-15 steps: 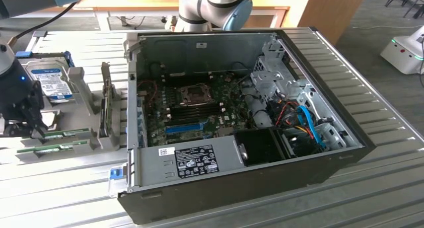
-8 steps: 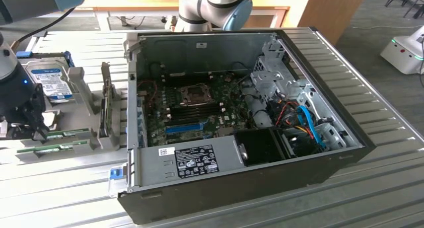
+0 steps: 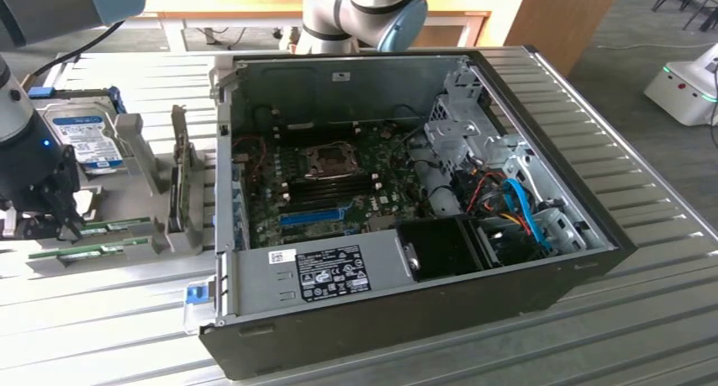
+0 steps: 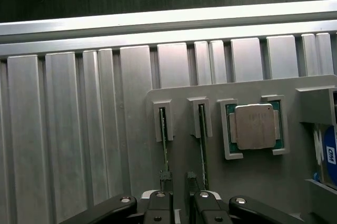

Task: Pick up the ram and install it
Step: 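Pick up the ram and move it above insertion slot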

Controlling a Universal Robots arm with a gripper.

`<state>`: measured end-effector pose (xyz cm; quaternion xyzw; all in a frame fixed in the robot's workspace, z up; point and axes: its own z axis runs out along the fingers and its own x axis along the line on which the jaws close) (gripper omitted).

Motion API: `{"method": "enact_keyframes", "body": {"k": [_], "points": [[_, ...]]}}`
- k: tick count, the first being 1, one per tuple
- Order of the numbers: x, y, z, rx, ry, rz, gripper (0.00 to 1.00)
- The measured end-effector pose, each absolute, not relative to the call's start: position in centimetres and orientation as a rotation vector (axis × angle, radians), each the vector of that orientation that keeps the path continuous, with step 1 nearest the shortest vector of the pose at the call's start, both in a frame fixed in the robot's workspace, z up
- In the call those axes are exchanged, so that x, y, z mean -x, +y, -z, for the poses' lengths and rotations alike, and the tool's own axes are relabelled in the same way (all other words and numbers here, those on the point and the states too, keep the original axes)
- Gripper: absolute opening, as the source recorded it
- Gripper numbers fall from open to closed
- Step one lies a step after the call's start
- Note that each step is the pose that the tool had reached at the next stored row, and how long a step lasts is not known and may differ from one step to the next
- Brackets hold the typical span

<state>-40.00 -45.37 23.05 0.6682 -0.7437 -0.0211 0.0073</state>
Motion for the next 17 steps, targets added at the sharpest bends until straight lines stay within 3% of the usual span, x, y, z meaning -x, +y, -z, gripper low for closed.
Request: {"method": "enact_keyframes", "body": {"k": [17], "points": [[39.99,-45.93,-23.03,-2.09,-2.326,0.066,0.24]]}}
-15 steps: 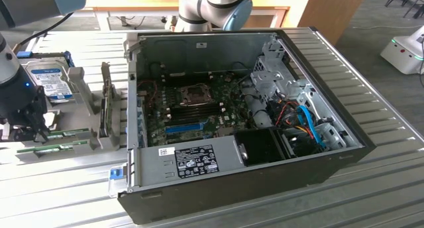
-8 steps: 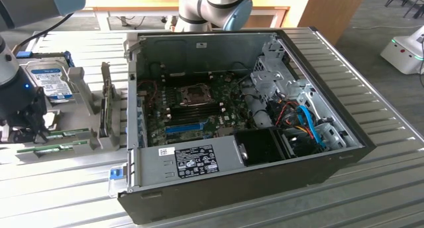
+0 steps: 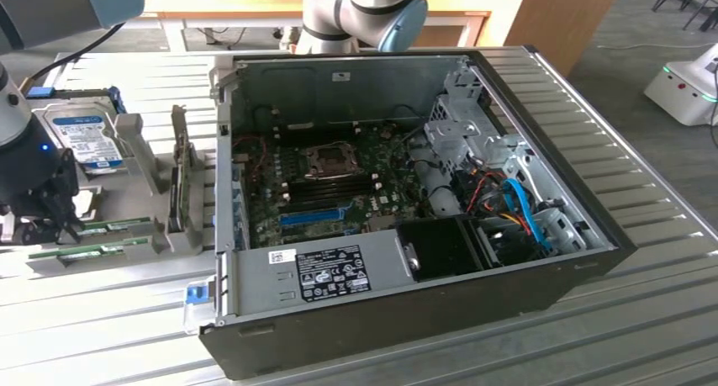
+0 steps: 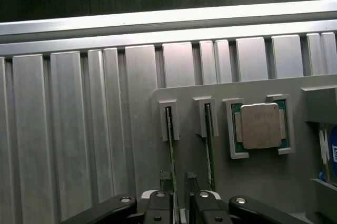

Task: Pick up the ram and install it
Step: 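Pick up the ram and move it above insertion slot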

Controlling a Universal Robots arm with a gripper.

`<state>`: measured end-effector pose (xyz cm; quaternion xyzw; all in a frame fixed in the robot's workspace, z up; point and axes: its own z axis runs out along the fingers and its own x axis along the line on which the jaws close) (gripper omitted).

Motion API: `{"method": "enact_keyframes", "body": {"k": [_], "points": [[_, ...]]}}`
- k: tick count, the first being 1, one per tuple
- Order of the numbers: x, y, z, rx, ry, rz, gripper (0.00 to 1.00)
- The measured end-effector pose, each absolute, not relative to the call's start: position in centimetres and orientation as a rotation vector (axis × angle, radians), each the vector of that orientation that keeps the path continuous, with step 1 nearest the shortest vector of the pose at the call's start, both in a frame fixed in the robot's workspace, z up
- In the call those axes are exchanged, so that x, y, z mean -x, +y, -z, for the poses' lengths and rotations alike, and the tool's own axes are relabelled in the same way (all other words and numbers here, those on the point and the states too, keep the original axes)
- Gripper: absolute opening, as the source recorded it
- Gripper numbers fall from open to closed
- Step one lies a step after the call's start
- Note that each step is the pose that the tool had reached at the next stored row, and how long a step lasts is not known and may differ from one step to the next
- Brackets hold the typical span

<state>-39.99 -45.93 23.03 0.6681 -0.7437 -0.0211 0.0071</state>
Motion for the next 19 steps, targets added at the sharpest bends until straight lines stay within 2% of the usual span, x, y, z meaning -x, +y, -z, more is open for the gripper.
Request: {"method": "enact_keyframes", "body": {"k": [19], "points": [[40.0,-45.9,-21.3,-2.09,-2.326,0.065,0.24]]}}
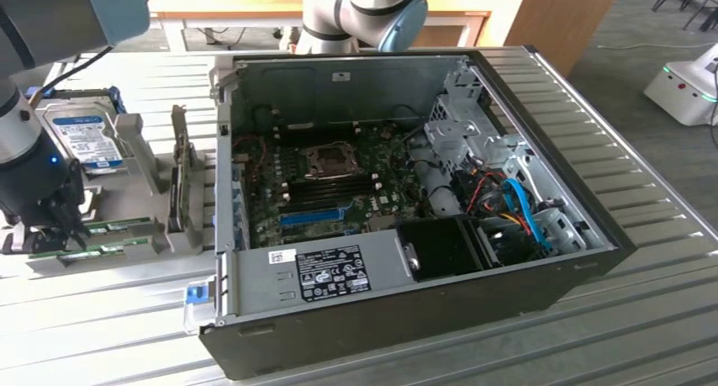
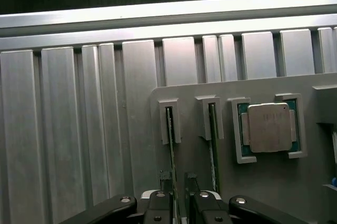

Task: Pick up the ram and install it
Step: 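Pick up the ram and move it above insertion slot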

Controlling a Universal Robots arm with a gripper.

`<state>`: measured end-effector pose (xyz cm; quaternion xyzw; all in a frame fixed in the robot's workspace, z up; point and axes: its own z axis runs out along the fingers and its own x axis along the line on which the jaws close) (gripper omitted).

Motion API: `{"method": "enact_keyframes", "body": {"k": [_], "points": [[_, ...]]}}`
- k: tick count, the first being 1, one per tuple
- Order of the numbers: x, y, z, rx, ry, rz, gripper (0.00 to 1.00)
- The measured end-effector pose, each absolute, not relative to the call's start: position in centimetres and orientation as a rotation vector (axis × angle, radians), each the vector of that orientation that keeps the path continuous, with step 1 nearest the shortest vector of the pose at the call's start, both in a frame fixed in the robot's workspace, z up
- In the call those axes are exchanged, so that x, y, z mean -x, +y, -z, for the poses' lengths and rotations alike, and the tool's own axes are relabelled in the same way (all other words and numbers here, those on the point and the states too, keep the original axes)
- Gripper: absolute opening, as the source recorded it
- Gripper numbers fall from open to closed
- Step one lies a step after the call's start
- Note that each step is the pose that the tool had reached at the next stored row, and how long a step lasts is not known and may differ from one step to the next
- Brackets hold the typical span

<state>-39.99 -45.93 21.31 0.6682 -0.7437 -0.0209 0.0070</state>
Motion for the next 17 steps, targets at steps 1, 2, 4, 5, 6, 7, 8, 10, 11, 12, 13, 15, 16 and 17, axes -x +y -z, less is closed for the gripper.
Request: {"method": "enact_keyframes", "body": {"k": [1,2,4,5,6,7,8,10,11,12,13,15,16,17], "points": [[39.99,-45.93,-21.21,-2.09,-2.326,0.065,0.24],[39.99,-45.93,-21.13,-2.09,-2.326,0.065,0.24],[40.0,-45.94,-21.04,-2.09,-2.326,0.065,0.24],[40.0,-45.94,-21.03,-2.09,-2.326,0.065,0.24],[40.0,-45.94,-21.03,-2.09,-2.326,0.065,0.24],[40.0,-45.94,-21.02,-2.09,-2.326,0.065,0.24],[40.0,-45.94,-21.02,-2.09,-2.326,0.065,0.24],[40.0,-45.94,-21.01,-2.09,-2.326,0.065,0.24],[39.99,-45.94,-21.0,-2.09,-2.326,0.065,0.24],[39.96,-45.94,-20.98,-2.091,-2.325,0.065,0.24],[39.94,-45.94,-20.98,-2.093,-2.324,0.065,0.24],[39.9,-45.94,-20.99,-2.099,-2.318,0.065,0.24],[39.89,-45.94,-20.98,-2.102,-2.315,0.065,0.24],[39.88,-45.95,-20.98,-2.105,-2.312,0.065,0.24]]}}
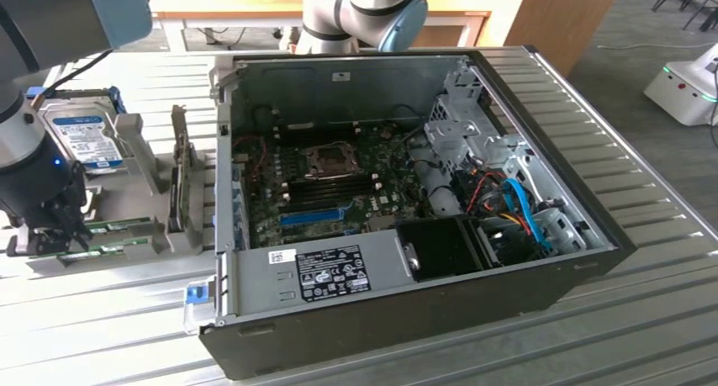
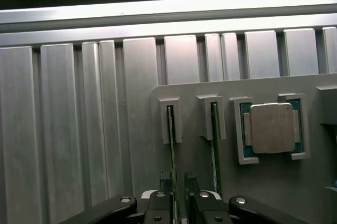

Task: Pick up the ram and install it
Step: 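Pick up the ram and move it above insertion slot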

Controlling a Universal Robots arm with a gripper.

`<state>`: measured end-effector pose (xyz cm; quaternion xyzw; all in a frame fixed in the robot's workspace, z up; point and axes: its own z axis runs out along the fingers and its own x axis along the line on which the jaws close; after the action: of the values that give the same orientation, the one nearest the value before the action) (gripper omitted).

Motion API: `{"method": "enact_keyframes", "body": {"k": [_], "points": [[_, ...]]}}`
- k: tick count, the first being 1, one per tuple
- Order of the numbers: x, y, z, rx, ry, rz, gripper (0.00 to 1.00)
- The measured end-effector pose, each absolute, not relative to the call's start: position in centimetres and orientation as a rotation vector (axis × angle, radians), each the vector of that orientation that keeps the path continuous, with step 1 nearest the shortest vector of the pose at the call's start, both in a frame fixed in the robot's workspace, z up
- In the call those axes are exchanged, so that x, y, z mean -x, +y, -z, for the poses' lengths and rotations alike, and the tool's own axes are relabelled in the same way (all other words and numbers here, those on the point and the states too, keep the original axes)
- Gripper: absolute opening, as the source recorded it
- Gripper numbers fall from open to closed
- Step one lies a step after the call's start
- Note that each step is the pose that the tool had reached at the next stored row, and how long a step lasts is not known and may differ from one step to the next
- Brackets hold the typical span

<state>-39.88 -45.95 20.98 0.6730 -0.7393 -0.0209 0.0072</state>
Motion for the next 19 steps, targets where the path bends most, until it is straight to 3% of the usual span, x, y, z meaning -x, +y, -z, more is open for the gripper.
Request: {"method": "enact_keyframes", "body": {"k": [19], "points": [[39.84,-46.01,-20.91,-2.143,-2.276,0.065,0.24]]}}
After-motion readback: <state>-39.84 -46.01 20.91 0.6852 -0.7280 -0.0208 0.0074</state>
